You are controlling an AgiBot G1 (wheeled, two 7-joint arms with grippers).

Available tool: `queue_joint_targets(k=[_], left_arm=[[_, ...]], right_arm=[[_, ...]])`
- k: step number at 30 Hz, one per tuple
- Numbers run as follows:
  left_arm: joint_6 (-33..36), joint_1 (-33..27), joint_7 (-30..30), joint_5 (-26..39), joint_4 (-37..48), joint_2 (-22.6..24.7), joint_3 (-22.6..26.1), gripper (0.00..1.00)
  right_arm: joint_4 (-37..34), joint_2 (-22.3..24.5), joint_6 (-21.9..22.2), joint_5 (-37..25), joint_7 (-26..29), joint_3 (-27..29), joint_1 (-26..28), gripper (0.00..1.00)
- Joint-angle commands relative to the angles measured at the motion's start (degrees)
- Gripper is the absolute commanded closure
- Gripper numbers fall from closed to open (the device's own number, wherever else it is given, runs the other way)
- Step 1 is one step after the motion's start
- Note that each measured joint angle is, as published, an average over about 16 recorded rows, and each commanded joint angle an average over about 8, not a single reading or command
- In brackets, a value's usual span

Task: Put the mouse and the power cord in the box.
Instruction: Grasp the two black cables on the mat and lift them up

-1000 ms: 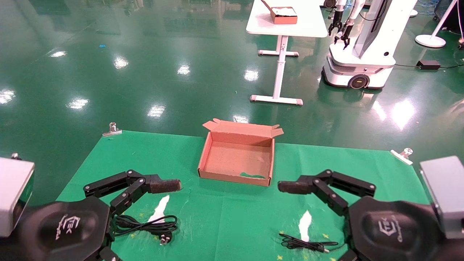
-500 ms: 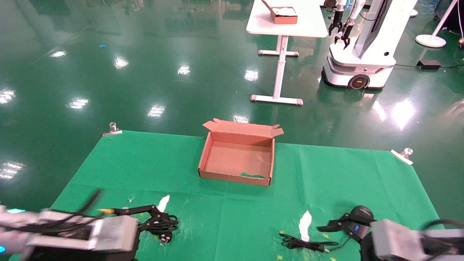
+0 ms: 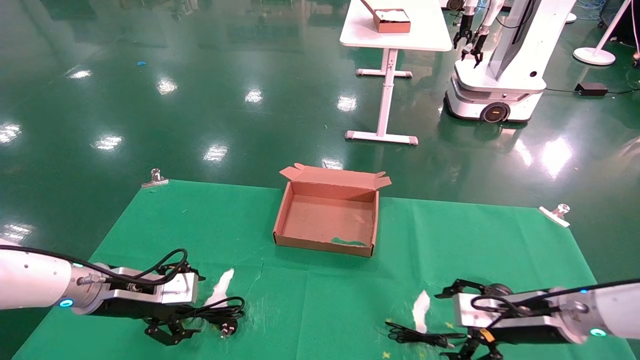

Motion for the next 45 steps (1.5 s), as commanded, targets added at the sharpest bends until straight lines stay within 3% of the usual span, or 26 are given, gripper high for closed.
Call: queue_joint_targets(k=[1, 2, 3, 8, 10, 11, 45], left_arm=[[-1.77, -0.59, 1.51, 1.08, 3.0, 0.86, 0.46, 0.0], [-2.06, -0.82, 2.04, 1.3, 4.0, 1.14, 0.58, 0.0], [-2.29, -1.05, 2.56, 1.49, 4.91, 1.4, 0.7, 0.07], [-2.81, -2.13, 4.49, 2.16, 8.22, 2.36, 1.08, 0.69], [-2.91, -2.46, 5.03, 2.41, 9.14, 2.64, 1.22, 0.94], [-2.95, -2.59, 5.2, 2.51, 9.46, 2.75, 1.28, 1.0], [-2.59, -2.22, 4.85, 2.06, 8.38, 2.41, 1.09, 1.0]], right_arm=[[-3.53, -1.82, 0.89, -0.74, -2.47, -0.38, 1.3, 0.07], [-4.78, -2.34, 1.12, -0.91, -3.43, -0.48, 1.7, 0.19], [-5.95, -2.79, 1.3, -1.09, -4.34, -0.59, 2.08, 0.32], [-10.25, -4.11, 1.7, -1.99, -7.59, -1.12, 3.6, 0.94], [-11.48, -4.38, 1.78, -2.32, -8.25, -1.29, 4.06, 1.0], [-11.9, -4.46, 1.81, -2.44, -8.44, -1.35, 4.23, 1.0], [-10.62, -4.1, 1.55, -1.99, -8.02, -1.15, 3.74, 1.0]])
